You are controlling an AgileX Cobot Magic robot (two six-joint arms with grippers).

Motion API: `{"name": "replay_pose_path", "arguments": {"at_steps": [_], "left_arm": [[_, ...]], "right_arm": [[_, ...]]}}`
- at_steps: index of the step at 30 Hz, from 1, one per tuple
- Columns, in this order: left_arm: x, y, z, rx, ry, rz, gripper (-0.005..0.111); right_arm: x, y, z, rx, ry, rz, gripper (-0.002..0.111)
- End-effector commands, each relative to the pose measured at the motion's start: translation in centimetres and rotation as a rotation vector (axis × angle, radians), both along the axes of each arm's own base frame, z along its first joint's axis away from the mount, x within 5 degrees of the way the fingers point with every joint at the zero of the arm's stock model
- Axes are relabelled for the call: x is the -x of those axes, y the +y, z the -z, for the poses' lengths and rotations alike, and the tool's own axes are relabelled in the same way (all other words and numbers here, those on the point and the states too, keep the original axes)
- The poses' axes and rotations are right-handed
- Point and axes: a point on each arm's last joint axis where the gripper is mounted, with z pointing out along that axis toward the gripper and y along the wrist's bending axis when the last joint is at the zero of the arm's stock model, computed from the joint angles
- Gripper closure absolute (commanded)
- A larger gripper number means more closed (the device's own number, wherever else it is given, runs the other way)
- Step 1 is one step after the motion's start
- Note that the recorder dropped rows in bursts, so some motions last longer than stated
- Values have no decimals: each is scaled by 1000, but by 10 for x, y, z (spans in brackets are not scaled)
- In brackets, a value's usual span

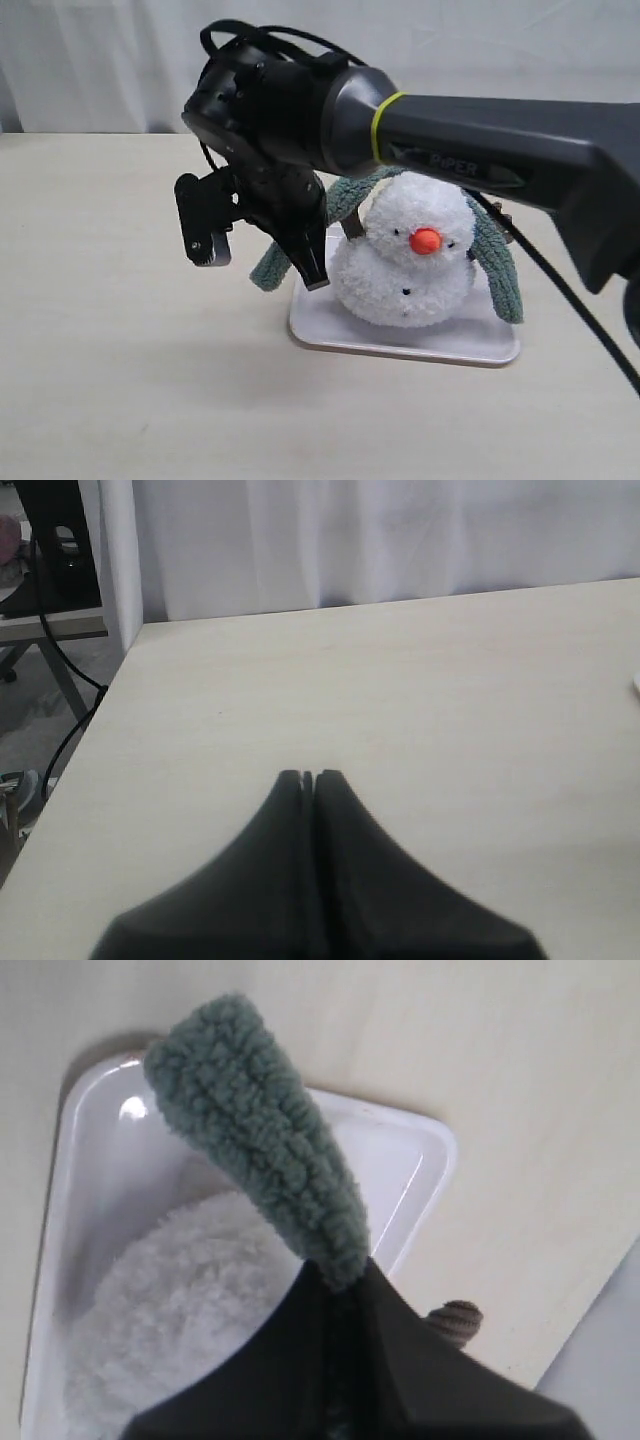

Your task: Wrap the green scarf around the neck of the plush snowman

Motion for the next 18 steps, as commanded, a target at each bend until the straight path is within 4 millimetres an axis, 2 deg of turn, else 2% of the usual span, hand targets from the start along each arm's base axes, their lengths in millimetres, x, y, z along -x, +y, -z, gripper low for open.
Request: {"name": "replay_pose_path", "arguments": {"at_steps": [1, 8, 18], "left_arm": [[0, 0, 0, 7, -13, -4, 107], [0, 0, 0, 7, -13, -4, 107], [0, 0, 0, 7, -13, -4, 107]], "right_arm": [[1, -10, -18, -84, 32, 50, 104], [-8, -25, -15, -154, 110, 130, 104], [2, -35, 14, -76, 188, 141, 104]]}}
